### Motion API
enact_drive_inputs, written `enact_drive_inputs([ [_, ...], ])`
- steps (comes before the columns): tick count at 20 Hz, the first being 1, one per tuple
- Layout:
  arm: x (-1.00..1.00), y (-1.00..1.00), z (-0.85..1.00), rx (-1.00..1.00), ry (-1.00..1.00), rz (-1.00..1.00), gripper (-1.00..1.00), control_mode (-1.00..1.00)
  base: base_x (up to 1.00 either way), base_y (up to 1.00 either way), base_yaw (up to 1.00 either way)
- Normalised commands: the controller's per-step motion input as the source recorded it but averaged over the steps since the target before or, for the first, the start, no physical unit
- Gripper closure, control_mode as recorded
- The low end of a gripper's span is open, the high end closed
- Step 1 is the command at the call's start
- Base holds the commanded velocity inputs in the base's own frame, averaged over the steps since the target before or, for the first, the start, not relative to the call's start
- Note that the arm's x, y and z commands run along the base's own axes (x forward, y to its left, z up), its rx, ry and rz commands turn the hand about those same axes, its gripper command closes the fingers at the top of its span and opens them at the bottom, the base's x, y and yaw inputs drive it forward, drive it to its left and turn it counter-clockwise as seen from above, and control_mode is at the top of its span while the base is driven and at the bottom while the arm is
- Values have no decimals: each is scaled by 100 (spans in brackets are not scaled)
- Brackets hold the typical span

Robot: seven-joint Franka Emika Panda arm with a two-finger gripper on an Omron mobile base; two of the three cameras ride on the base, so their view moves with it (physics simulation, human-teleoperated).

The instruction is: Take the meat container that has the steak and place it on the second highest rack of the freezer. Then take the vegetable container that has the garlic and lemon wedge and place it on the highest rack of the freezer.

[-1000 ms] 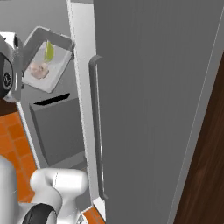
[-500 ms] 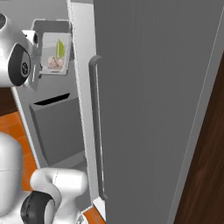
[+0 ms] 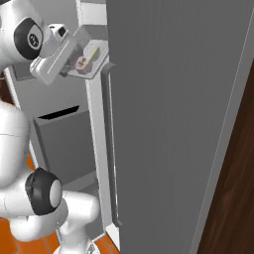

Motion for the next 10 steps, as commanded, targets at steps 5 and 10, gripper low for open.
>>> enact_drive_inputs([
  [5, 56, -51, -22, 0, -2, -29, 100, -100, 0, 0, 0],
  [10, 25, -32, -94, -5, -19, -21, 100, -100, 0, 0, 0],
])
